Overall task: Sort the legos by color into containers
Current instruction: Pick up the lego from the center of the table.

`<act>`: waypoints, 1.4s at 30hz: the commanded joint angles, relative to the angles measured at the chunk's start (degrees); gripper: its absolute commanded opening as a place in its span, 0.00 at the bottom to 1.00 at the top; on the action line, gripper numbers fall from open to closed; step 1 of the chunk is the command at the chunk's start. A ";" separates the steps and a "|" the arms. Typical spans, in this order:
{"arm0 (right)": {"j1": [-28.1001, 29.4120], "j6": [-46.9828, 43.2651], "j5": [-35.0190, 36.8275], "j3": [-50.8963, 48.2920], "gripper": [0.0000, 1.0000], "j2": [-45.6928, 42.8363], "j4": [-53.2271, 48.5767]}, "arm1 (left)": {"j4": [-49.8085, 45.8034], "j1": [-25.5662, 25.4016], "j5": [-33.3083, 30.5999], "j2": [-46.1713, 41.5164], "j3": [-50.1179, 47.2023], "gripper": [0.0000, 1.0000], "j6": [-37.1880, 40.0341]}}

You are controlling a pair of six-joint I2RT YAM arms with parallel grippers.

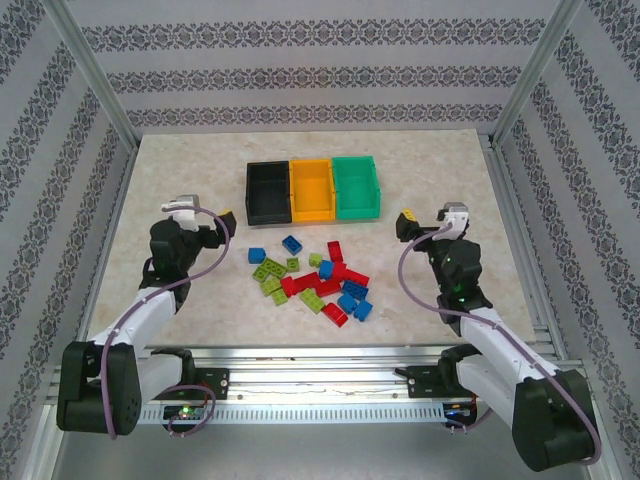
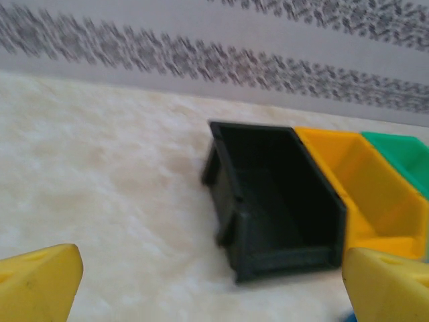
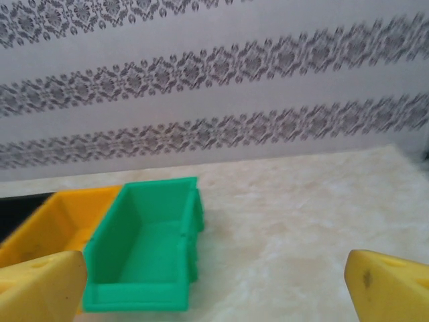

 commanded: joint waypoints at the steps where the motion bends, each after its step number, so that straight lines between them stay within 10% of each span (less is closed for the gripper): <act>1: -0.01 11.19 -11.97 5.58 0.98 2.85 -14.27 | -15.70 -0.36 8.62 -0.30 1.86 1.00 -12.30; 15: 19.31 6.21 3.55 10.06 0.98 20.26 -16.26 | -38.92 -10.18 6.36 5.51 6.64 0.98 -23.50; 42: 23.77 2.87 5.64 15.29 0.98 28.41 -16.47 | -62.48 -26.56 -21.20 33.81 36.75 0.95 -21.18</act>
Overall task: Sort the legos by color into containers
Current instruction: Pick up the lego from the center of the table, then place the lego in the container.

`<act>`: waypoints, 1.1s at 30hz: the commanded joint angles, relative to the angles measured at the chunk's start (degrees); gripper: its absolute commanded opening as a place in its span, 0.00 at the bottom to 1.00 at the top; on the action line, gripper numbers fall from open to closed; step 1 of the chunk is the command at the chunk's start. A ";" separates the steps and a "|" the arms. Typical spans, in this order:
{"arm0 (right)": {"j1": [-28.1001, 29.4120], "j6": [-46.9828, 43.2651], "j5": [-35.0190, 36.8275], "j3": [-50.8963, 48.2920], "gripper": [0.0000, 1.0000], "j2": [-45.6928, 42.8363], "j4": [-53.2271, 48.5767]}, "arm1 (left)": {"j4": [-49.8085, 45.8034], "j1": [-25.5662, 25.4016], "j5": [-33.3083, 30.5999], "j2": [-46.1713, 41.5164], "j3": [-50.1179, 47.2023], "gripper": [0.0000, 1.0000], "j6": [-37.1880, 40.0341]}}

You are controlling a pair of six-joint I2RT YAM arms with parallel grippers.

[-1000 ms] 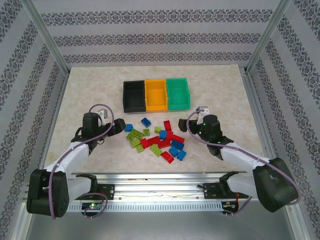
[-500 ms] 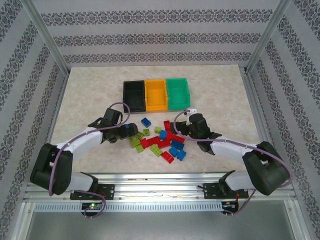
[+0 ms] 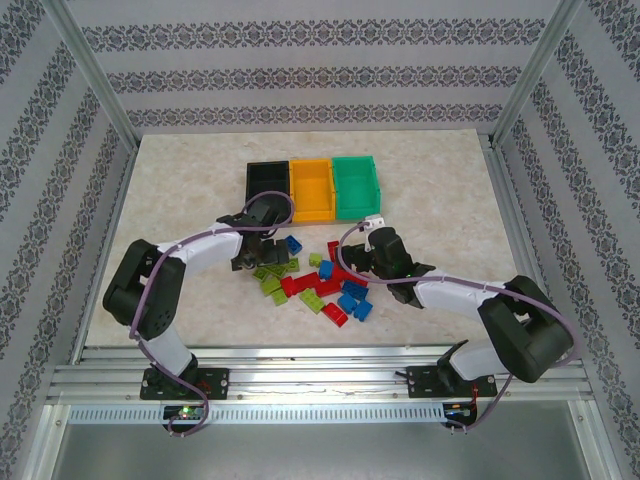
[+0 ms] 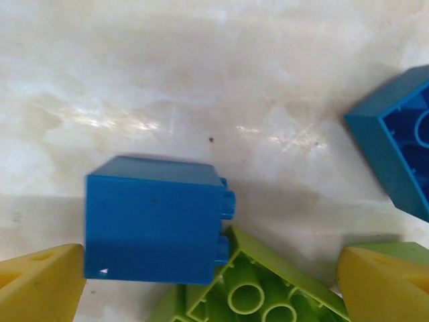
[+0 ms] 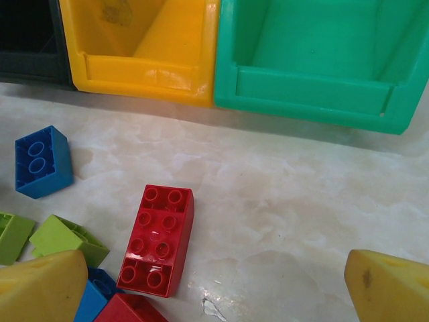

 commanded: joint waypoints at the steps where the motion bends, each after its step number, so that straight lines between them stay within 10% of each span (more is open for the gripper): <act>1: 0.24 -1.30 1.22 1.78 0.98 0.42 0.18 | -5.20 -0.30 -5.78 -0.50 2.72 0.95 1.44; 16: 0.23 -1.39 1.12 1.89 0.98 0.72 0.27 | -4.80 0.72 -4.77 5.96 6.52 0.72 2.93; 22: 0.19 -1.14 0.91 1.80 0.98 0.52 0.22 | -3.64 1.32 -4.46 3.13 3.87 0.45 3.09; 33: 0.22 -0.91 2.76 0.79 0.98 -0.98 1.02 | -4.02 1.74 -6.83 -5.27 10.27 0.41 7.95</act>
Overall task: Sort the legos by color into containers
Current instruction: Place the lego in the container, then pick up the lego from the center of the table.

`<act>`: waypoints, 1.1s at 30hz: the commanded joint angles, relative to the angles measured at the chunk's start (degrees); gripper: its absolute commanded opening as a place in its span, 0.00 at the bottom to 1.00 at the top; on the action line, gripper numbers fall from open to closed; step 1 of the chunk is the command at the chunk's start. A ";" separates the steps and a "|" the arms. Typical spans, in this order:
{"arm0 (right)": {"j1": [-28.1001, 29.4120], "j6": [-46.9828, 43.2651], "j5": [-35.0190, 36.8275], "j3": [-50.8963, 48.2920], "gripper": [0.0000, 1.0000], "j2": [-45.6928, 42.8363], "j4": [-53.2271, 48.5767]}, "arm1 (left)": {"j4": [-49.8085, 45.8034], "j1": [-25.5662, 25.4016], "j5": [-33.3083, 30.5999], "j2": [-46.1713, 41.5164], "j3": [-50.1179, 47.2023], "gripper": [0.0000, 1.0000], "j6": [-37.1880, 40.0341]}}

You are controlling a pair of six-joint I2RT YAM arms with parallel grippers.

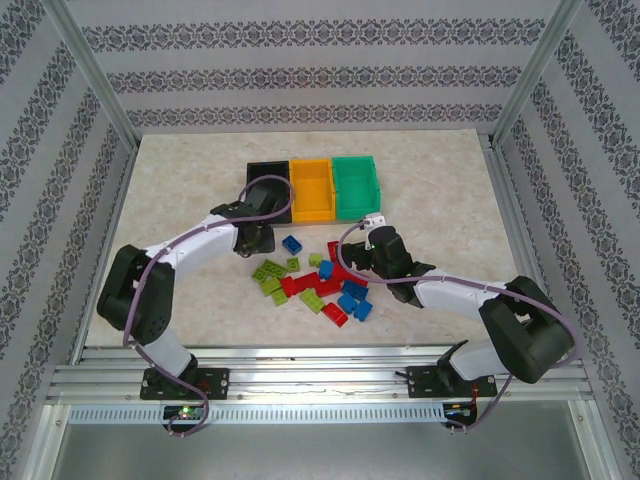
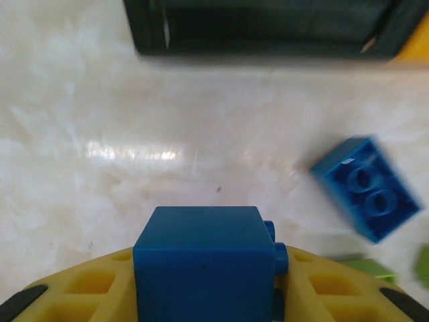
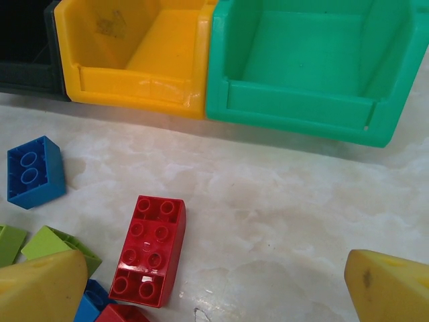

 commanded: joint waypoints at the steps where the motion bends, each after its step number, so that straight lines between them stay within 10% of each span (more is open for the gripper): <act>1: 0.21 -0.03 0.77 0.58 0.98 -0.38 0.99 | -0.54 1.43 -2.07 -1.64 5.57 0.41 3.75; 13: 0.23 0.34 -0.81 0.68 0.98 0.51 0.56 | 1.44 7.07 3.97 11.79 21.14 0.69 8.46; 33: 9.97 -0.42 -9.03 29.70 0.88 26.09 -15.09 | 34.89 14.51 13.66 -21.14 -27.88 0.76 7.01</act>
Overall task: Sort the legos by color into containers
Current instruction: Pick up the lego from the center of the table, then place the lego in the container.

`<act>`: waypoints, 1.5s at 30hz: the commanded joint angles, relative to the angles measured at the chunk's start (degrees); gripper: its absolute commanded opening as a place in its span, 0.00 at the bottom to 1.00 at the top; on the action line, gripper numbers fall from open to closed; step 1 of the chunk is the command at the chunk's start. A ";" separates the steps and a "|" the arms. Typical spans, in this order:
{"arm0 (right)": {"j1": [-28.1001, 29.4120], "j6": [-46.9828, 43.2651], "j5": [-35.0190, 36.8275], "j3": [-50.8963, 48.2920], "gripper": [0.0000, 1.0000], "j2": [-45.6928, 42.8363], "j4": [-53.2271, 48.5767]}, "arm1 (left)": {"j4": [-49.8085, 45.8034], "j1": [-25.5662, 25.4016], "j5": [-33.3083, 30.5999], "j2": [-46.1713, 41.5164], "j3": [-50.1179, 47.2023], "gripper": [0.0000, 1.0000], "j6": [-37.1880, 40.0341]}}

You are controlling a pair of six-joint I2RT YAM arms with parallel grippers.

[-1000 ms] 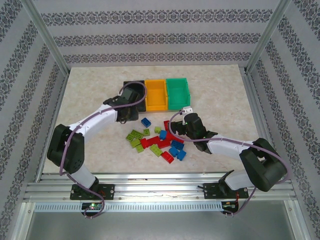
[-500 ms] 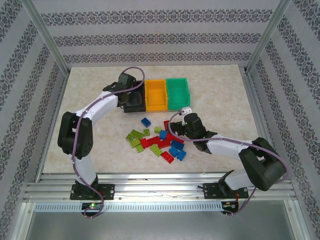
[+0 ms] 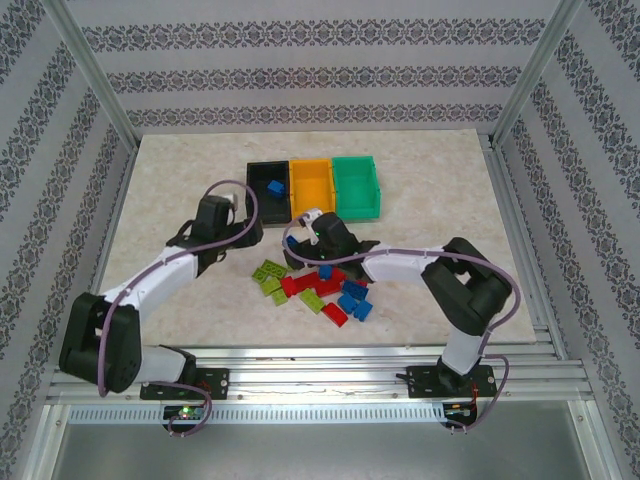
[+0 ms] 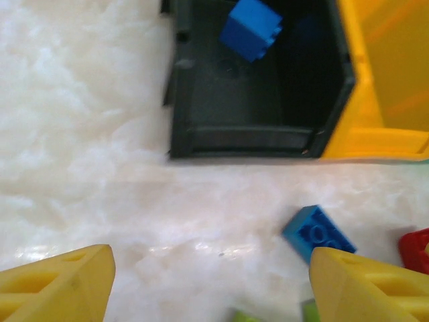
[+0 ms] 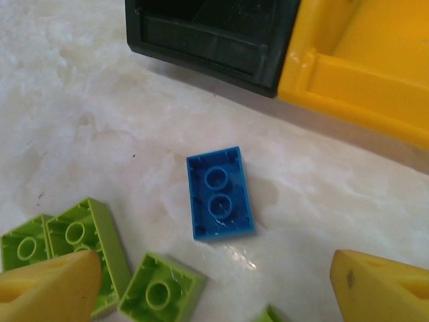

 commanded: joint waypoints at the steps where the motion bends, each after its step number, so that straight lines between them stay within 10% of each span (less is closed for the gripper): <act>1: 0.19 -1.50 0.69 5.76 0.88 3.87 -7.93 | 7.98 3.37 3.46 -3.75 -5.97 0.76 -0.75; 16: 1.72 0.18 1.48 22.61 0.57 16.49 -22.92 | 13.01 9.56 10.54 -9.72 -13.83 0.76 -2.39; 22: 1.84 0.52 0.51 25.54 0.29 16.81 -25.85 | 13.20 9.81 11.01 -9.89 -14.19 0.76 -2.65; 35: -0.54 -2.20 3.57 48.45 0.30 19.80 -33.86 | 14.56 10.22 10.79 -8.94 -14.83 0.77 -2.54; 40: -2.43 -1.99 1.99 58.48 0.57 24.62 -39.52 | 15.31 10.34 12.04 -6.42 -14.44 0.77 -2.53; 45: -0.81 -2.82 2.22 49.53 0.57 18.56 -38.17 | 16.17 10.35 13.36 -5.70 -14.50 0.78 -3.02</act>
